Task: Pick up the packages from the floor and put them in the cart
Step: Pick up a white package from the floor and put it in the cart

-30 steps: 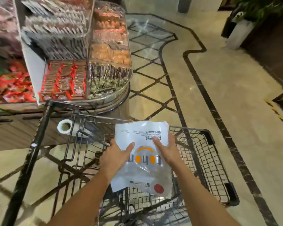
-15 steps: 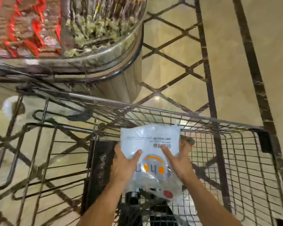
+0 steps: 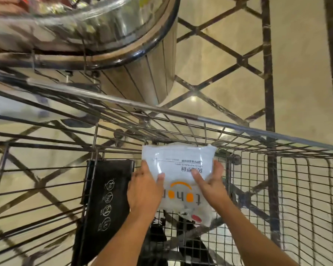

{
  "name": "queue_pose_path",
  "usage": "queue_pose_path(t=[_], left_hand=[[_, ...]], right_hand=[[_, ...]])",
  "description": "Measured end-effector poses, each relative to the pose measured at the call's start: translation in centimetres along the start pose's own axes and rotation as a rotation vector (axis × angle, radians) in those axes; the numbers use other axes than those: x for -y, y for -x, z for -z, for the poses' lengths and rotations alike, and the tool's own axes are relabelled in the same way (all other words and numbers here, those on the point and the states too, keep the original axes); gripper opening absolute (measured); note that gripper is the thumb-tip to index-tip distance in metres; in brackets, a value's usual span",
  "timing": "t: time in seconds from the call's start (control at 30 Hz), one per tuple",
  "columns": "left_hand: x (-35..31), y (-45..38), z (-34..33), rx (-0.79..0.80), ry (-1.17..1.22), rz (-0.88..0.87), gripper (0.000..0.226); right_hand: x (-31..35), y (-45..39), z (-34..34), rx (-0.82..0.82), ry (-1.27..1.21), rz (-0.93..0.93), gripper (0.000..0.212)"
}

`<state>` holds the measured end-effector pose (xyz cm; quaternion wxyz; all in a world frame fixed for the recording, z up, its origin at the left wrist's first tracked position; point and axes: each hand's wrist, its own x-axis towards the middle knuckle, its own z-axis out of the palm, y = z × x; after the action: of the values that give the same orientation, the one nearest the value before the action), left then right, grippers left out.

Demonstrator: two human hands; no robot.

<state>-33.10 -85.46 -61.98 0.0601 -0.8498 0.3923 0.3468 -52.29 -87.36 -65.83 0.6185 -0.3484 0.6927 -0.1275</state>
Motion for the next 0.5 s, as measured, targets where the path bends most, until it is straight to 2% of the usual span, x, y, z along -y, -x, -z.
queue_pose_path(t=[0.13,0.17,0.23,0.27,0.33,0.43,0.5], left_hand=[[0.2,-1.1,0.1,0.005,0.061,-0.015,0.078],[0.2,-1.2,0.2,0.014,0.063,-0.011,0.078],[0.3,-1.2,0.9,0.051,0.103,0.011,0.076],[0.3,-1.0,1.5,0.064,0.135,0.01,0.073],[0.4,-0.1,3.2,0.062,0.177,-0.029,0.068],[0.1,3.0,7.6,0.02,0.15,-0.132,0.071],[0.2,5.8,11.5,-0.055,0.118,-0.182,0.074]], right_hand=[[0.4,-0.9,-0.4,0.01,0.097,-0.038,0.094],[0.7,-1.0,-0.4,-0.015,0.148,-0.037,0.1],[1.4,-0.9,-0.1,0.011,0.305,-0.036,0.126],[2.1,-0.5,0.1,0.026,0.375,-0.057,0.13],[4.0,1.1,0.6,-0.005,0.483,-0.038,0.118],[7.1,4.4,1.2,-0.118,0.667,0.109,0.102],[9.9,7.3,1.2,-0.138,0.763,0.207,0.094]])
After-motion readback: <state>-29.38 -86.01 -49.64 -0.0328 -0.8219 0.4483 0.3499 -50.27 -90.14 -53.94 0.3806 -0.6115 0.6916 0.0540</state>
